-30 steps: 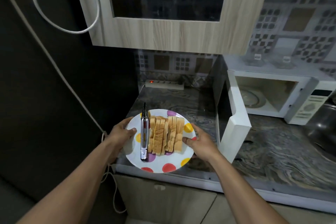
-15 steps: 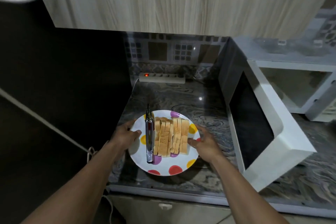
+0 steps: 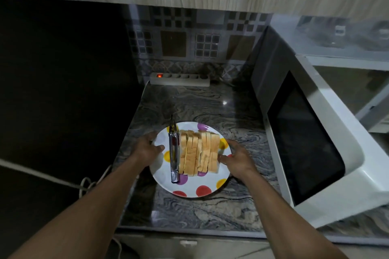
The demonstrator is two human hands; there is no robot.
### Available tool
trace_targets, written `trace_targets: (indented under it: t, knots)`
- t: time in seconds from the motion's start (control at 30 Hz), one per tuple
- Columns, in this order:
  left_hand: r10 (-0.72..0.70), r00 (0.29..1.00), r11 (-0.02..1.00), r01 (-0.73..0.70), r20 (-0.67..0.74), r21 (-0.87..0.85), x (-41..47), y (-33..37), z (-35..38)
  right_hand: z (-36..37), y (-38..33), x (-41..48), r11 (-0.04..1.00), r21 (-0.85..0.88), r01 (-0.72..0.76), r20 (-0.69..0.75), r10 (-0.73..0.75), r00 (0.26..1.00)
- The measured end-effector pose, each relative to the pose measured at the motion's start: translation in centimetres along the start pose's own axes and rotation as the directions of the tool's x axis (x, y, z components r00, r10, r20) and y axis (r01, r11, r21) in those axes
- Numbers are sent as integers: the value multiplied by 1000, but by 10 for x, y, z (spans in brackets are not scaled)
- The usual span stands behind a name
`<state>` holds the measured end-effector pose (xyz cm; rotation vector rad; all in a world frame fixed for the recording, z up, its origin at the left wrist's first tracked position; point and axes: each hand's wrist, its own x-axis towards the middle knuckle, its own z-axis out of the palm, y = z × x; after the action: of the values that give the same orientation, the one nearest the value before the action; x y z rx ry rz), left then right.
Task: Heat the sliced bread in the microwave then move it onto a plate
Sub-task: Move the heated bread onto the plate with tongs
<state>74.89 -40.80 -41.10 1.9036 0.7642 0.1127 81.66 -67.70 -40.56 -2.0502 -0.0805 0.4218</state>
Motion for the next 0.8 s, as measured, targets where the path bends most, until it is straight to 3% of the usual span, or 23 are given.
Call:
trace_targets:
  t: [0.33,0.53,0.8]
  knots:
    - [-2,999,995,5,-32,99,34,-15,12,3,0,14,989,-148,0,-59,-9,998]
    - [52,995,943,-23,-79,333,28,-11,17,3,0,18,968,-249,7,-46,-19,999]
    - [43,993,905,6,-106,425,31,-18,17,7,-4,21,926,-379,-12,-40,-4,999]
